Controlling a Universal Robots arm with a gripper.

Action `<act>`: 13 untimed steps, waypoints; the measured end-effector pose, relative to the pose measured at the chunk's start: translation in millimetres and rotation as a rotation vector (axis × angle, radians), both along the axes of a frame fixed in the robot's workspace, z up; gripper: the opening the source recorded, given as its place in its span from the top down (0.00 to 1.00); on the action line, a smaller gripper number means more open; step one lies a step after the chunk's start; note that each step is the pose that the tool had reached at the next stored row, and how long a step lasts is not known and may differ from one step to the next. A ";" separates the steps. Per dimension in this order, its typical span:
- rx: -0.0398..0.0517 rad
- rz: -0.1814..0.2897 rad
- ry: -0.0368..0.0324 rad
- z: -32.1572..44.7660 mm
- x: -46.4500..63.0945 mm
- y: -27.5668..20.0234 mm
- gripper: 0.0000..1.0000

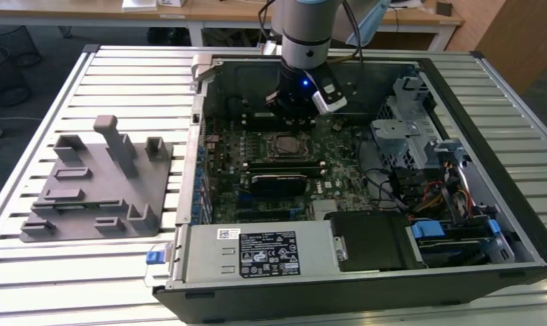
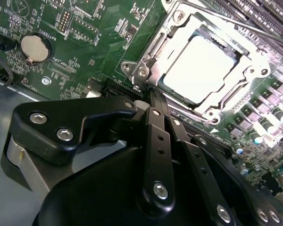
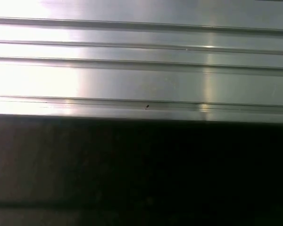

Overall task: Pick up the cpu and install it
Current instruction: 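Install the first cpu locking lever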

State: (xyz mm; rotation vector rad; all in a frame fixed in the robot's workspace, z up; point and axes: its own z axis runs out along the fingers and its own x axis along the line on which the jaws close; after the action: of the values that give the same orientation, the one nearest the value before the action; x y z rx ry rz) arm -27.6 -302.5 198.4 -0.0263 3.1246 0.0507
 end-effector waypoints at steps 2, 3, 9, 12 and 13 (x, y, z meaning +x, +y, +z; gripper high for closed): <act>-0.0053 0.000 0.0000 -1.5 0.1 0.1 0.89; -0.0077 0.000 0.0001 -2.2 0.1 0.1 0.89; -0.0138 0.000 0.0006 -4.5 0.3 0.0 0.89; -0.0104 0.000 0.0006 -3.9 0.4 0.1 0.89; -0.0096 0.000 0.0002 -3.2 0.5 0.3 0.89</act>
State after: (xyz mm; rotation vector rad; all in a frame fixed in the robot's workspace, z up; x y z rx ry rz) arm -27.1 -302.3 195.2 -0.0262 3.1251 0.0356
